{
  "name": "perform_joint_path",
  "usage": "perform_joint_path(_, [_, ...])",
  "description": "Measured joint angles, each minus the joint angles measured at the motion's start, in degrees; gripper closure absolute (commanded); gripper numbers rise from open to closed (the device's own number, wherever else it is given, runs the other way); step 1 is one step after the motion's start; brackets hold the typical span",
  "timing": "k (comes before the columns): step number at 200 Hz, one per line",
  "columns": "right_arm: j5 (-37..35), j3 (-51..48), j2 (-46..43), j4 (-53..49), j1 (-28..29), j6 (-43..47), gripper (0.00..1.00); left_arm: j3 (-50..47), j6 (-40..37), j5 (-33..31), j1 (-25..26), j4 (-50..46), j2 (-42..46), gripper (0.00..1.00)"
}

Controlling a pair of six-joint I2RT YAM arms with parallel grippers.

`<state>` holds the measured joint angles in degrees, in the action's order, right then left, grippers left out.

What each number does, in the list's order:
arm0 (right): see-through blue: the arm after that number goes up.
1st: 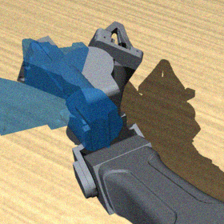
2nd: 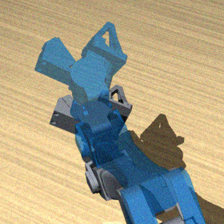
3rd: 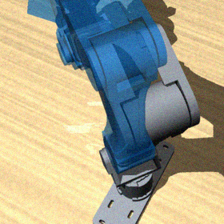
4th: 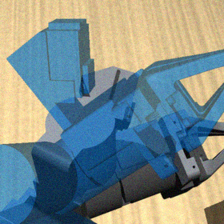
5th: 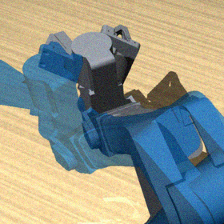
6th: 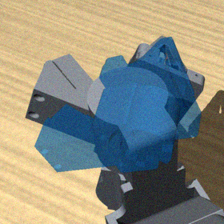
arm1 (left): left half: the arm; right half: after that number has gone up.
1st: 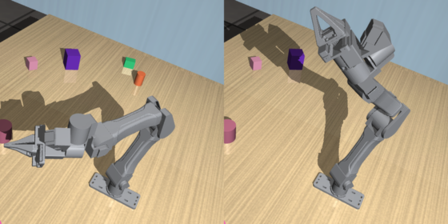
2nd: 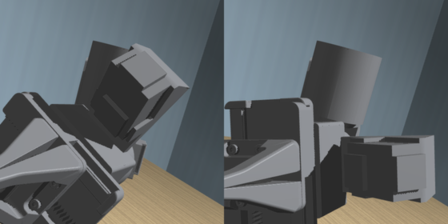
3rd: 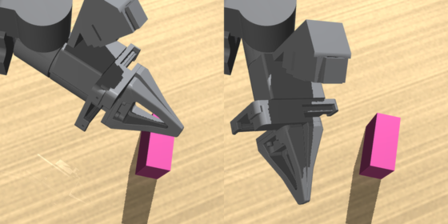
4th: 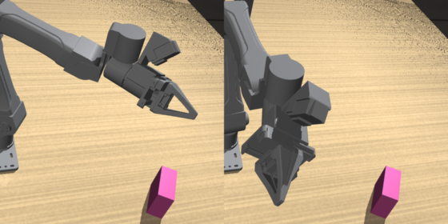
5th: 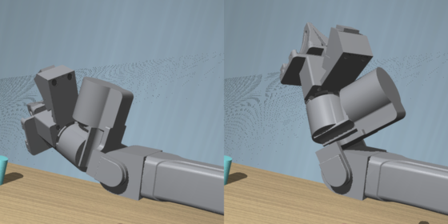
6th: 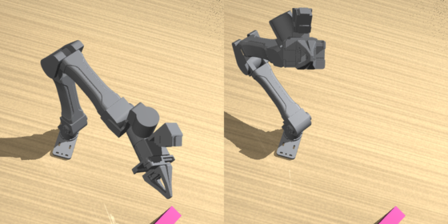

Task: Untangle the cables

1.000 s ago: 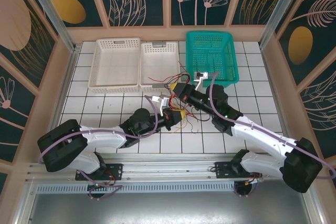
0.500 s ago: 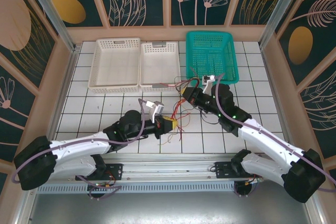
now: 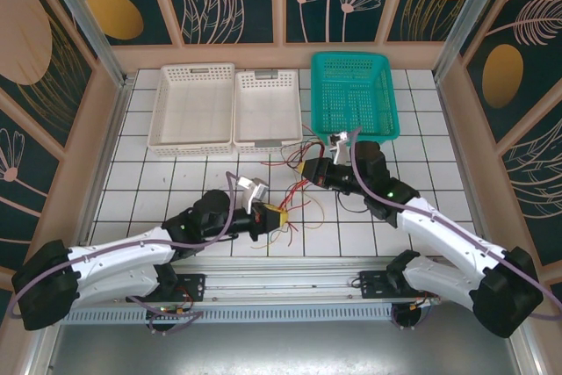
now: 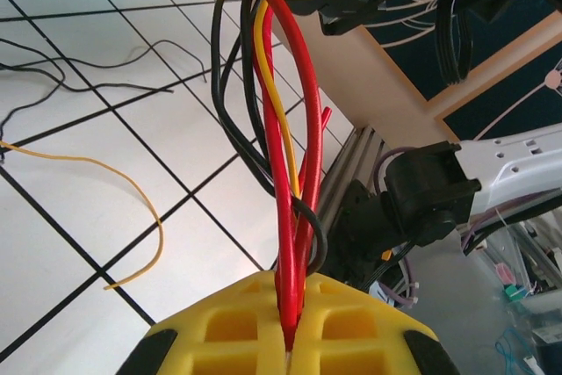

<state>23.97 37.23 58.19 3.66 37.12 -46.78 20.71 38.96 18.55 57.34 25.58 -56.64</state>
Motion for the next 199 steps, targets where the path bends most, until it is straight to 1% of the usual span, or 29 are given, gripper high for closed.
perform_joint_path(37, [1.66, -0.02, 0.94, 1.44, -1.03, 0.68, 0.76, -1.60, 2.54, -3.02, 0.22, 2.99, 0.85, 1.00])
perform_joint_path(62, [1.29, -0.04, 0.94, 2.29, -2.19, 1.79, 0.53, -3.65, 4.26, -5.46, 0.33, 5.07, 0.87, 1.00])
perform_joint_path(70, [1.07, -0.07, 0.92, 2.34, -2.29, 1.62, 0.49, -4.46, 4.96, -6.03, 0.33, 5.86, 0.76, 1.00])
perform_joint_path(78, [1.03, -0.09, 0.83, 2.34, -2.32, 1.95, 0.46, -5.16, 5.55, -6.47, 0.33, 6.49, 0.61, 1.00])
perform_joint_path(103, [1.07, -0.11, 0.02, 2.34, -2.32, 2.23, 0.44, -6.80, 7.15, -7.56, 0.33, 8.15, 0.33, 1.00])
perform_joint_path(141, [2.40, -1.64, -2.03, 3.43, -1.62, 2.16, 0.50, -7.13, 8.17, -8.35, 0.33, 10.25, 0.33, 1.00])
perform_joint_path(164, [3.28, -4.42, -2.19, 4.85, 0.76, 2.08, 0.55, -7.10, 8.31, -8.17, 0.33, 12.04, 0.00, 1.00])
perform_joint_path(199, [4.09, -9.51, -0.20, 10.78, 4.46, 0.26, 0.56, -7.08, 8.74, -6.34, 0.33, 15.06, -3.89, 1.00])
